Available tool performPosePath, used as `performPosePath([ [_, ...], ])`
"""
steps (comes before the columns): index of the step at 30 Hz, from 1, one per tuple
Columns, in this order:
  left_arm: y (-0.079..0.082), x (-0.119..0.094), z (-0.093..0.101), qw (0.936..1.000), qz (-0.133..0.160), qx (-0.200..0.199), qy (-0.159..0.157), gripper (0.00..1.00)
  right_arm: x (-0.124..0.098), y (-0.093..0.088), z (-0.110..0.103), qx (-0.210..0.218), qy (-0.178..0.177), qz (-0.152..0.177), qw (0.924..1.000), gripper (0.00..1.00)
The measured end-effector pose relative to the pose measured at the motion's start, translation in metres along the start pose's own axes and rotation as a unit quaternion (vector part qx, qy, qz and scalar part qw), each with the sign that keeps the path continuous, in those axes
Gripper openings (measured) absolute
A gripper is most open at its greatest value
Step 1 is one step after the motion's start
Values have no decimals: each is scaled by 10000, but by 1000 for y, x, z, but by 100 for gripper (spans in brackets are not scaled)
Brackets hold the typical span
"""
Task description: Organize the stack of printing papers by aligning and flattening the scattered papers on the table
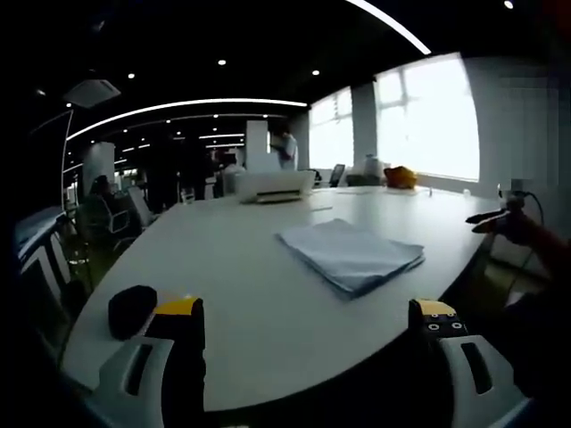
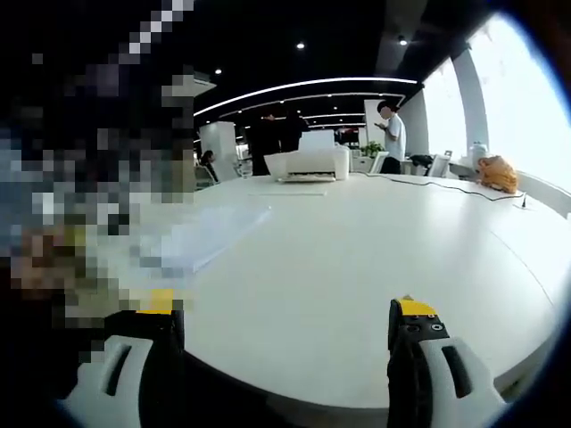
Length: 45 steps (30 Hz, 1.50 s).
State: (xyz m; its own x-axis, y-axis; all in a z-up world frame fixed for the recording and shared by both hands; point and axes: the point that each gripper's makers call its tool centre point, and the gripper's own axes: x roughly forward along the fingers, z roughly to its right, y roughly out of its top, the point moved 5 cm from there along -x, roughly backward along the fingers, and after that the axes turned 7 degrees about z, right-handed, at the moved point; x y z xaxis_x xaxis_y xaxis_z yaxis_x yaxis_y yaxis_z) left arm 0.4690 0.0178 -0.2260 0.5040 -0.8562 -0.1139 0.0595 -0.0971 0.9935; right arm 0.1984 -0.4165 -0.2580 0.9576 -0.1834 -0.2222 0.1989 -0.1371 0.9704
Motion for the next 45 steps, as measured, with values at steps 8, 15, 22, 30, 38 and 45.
performPosePath([
  [8, 2, -1, 0, 10000, 45, -2, 11, 97, 0, 1, -1, -15, 7, 7, 10000, 90],
  [15, 1, -1, 0, 10000, 48, -27, 11, 97, -1, 0, 0, -29, 6, 8, 10000, 90],
  [22, 2, -1, 2, 9998, 156, -121, -34, 97, -2, 1, -1, -34, 0, 26, 10000, 90],
  [30, 3, -1, 2, 9998, 151, -116, -21, 97, -2, 1, -1, -36, 3, 26, 10000, 90],
  [38, 2, -1, 3, 9998, 129, -163, -52, 97, -2, 2, -2, -55, 10, 35, 10000, 90],
  [45, 2, -1, 3, 9997, 132, -218, -61, 97, -2, 1, -2, -53, -4, 21, 10000, 90],
])
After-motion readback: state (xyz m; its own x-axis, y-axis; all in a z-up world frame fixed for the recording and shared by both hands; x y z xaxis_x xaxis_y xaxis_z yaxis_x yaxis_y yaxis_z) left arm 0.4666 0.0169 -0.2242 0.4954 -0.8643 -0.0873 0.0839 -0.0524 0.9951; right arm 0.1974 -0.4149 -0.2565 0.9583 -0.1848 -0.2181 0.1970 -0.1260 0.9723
